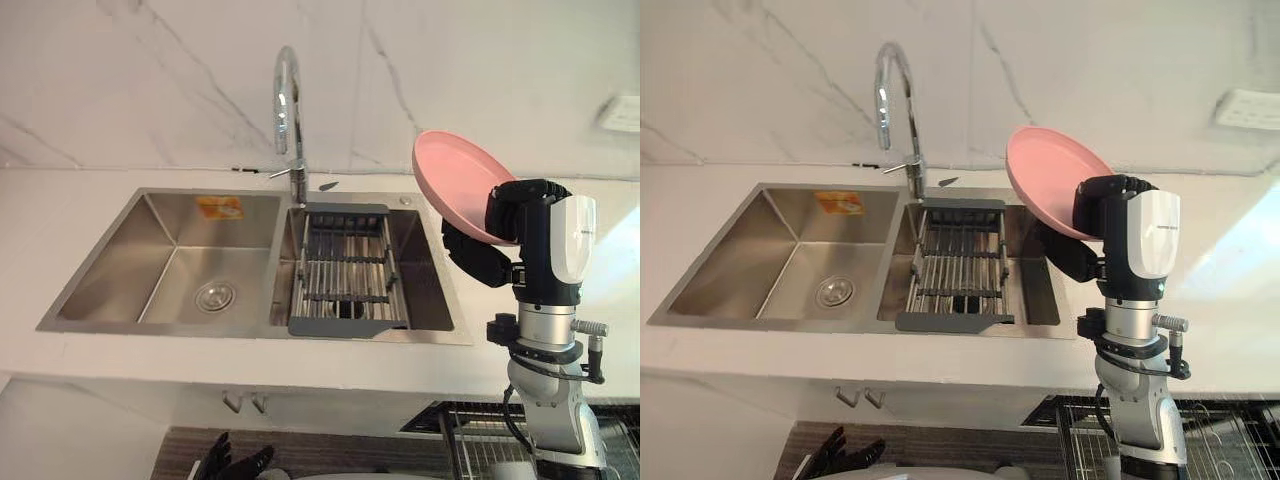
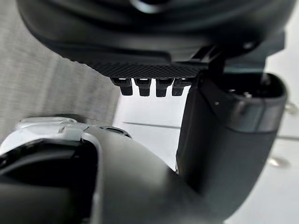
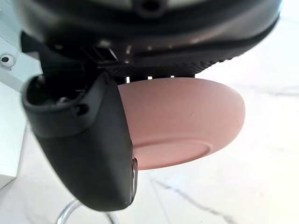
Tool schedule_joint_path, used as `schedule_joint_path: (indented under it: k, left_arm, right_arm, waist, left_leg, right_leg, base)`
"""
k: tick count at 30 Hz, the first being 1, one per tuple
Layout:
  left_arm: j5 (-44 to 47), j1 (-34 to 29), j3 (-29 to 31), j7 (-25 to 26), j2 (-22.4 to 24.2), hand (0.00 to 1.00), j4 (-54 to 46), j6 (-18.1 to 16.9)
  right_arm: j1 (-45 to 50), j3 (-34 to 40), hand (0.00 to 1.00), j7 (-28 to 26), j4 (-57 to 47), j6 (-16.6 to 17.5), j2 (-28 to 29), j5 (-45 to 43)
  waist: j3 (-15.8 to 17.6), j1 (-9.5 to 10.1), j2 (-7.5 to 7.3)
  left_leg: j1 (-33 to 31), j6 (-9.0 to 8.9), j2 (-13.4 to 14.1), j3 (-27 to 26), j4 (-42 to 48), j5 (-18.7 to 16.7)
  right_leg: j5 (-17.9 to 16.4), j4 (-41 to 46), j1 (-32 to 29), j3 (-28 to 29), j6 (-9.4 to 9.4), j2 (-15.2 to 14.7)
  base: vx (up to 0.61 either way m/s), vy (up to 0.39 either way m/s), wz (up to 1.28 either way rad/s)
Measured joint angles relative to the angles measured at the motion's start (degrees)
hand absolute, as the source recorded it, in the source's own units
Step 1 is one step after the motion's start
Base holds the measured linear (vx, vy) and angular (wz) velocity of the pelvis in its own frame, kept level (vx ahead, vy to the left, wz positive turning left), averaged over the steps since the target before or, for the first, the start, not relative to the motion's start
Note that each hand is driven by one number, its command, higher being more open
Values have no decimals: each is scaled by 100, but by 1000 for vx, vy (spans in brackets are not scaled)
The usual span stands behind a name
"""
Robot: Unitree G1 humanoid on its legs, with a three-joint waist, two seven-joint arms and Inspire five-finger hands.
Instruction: Walk over to the sink, pick up the cup, carry it to the dishwasher, place the cup inside the dishwasher, then close the dishwasher door
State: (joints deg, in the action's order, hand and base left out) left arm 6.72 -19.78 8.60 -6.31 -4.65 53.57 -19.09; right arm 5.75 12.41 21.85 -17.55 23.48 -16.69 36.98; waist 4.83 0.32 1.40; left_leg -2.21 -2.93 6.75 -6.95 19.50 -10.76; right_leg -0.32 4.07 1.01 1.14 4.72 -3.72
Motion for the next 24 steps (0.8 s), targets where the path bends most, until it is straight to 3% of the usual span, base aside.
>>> schedule_joint_path:
  k: [3,7,9,10,12,14,15,17,18,19,20,24]
  left_arm:
    - [-1,40,-34,-58,-22,100,3,74]
    - [3,112,-1,-38,-28,100,-82,190]
    - [16,119,9,-15,-16,100,-125,295]
    - [61,150,15,-1,-4,100,-109,330]
    - [167,164,22,-4,-57,100,-86,308]
    - [170,166,4,-2,-130,100,-67,304]
    - [156,165,-3,3,-167,100,-67,296]
    - [155,194,-2,26,-190,100,6,299]
    - [152,243,-9,87,-164,100,98,342]
    - [154,247,-25,137,-152,100,100,363]
    - [188,253,-9,283,-173,100,154,391]
    - [278,268,-10,363,-213,100,310,464]
  right_arm:
    - [114,30,0,0,4,-31,81,-83]
    - [287,116,0,1,33,-84,402,-53]
    - [349,103,0,1,2,-76,555,99]
    - [338,60,0,1,-24,-48,545,150]
    - [338,29,0,32,-89,99,531,185]
    - [337,6,0,151,-85,157,451,328]
    - [322,-11,0,240,-71,174,339,389]
    - [146,-31,0,379,114,222,187,536]
    - [26,-47,0,406,371,222,149,603]
    - [18,-54,0,407,467,206,150,610]
    - [22,-47,0,412,610,137,129,605]
    - [20,-28,0,298,694,-8,-47,593]
  waist:
    - [68,-139,-43]
    - [271,-154,-95]
    - [285,-102,-118]
    - [313,-59,-48]
    - [390,-25,-150]
    - [360,-48,-219]
    - [300,-33,-339]
    - [274,17,-419]
    - [236,40,-331]
    - [224,30,-333]
    - [208,-7,-318]
    - [167,-33,-340]
  left_leg:
    - [-6,72,-102,2,73,-113]
    - [-117,193,-143,-138,544,-455]
    - [-64,334,-75,-391,564,-478]
    - [46,453,1,-668,388,-405]
    - [158,513,12,-989,220,-345]
    - [319,500,-29,-1169,-36,-350]
    - [395,448,-117,-1213,-185,-356]
    - [391,412,-317,-974,-339,-302]
    - [402,412,-263,-851,-457,-201]
    - [443,420,-241,-835,-555,-136]
    - [539,320,-206,-859,-701,18]
    - [690,227,-204,-1040,-1043,277]
  right_leg:
    - [41,344,-349,398,80,5]
    - [118,565,-580,616,192,29]
    - [-51,466,-580,238,-74,-132]
    - [-228,719,-660,-186,-319,-280]
    - [-358,1897,-991,-668,-272,-492]
    - [-647,2606,-865,-1060,-261,-586]
    - [-794,2415,-704,-1319,-264,-621]
    - [-778,1581,-506,-1512,-203,-486]
    - [-516,929,-302,-1406,-207,-248]
    - [-369,613,-184,-1390,-233,-153]
    - [-217,237,-33,-1378,-312,-55]
    - [153,-409,135,-1194,-270,87]
  base:
    - [-46,80,-68]
    - [-121,89,-53]
    - [-206,151,-79]
    - [-172,97,-94]
    - [-130,56,-80]
    - [-20,-5,-54]
    - [-3,-22,-50]
    - [8,-2,-85]
    - [13,13,-93]
    - [6,-7,-67]
    - [22,-40,-38]
    - [49,-32,-29]
